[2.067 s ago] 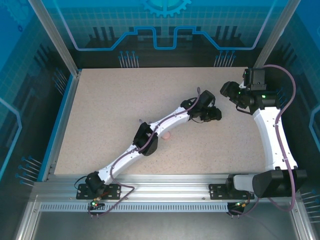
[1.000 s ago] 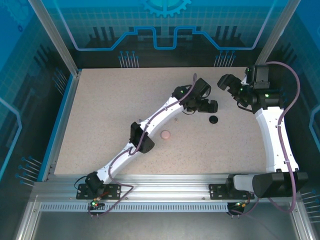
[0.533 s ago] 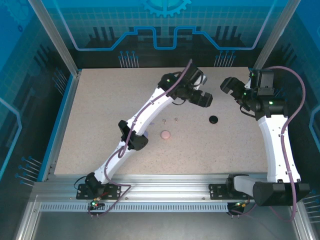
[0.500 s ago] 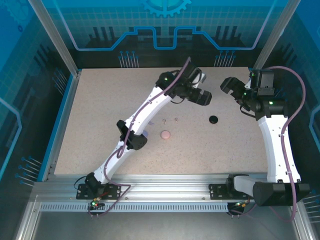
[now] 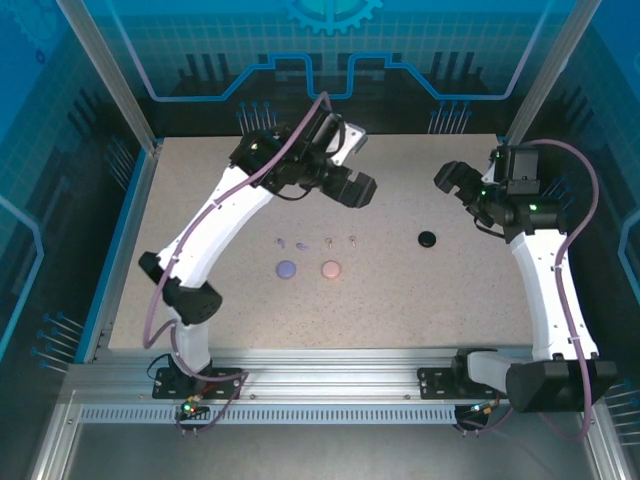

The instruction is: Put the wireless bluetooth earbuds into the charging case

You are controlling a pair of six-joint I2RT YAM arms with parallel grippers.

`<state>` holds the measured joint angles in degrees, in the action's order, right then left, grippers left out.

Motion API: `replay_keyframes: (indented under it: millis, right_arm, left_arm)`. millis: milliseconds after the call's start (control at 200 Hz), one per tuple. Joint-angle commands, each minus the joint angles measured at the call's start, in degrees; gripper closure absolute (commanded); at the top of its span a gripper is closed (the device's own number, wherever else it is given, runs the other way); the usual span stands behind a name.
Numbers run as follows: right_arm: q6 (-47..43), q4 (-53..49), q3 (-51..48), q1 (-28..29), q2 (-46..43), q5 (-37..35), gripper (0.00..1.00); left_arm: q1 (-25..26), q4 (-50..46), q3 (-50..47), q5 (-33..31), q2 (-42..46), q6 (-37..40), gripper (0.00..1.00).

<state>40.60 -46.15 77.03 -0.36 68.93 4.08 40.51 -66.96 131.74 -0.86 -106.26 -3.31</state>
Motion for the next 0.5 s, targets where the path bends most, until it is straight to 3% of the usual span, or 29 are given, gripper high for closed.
replay_keyframes:
  millis: [0,215,495]
  right_arm:
    - [0.80,1.91,-2.81,2.70,-0.92,-0.22,0.03]
    - [1.19,3.15,-7.58,10.96,1.10,-5.00,0.03]
    - [4.06,3.66,-10.68,25.29,9.76,-12.54,0.00]
  left_arm:
    - [0.13,7.97,-10.26,-4.96,9.63,2.96,0.01]
    - [-1.00,29.40,-41.82,-10.32,31.13,2.00,0.01]
    - [-6.39,45.90,-69.23,-13.58,47.79,-3.69,0.01]
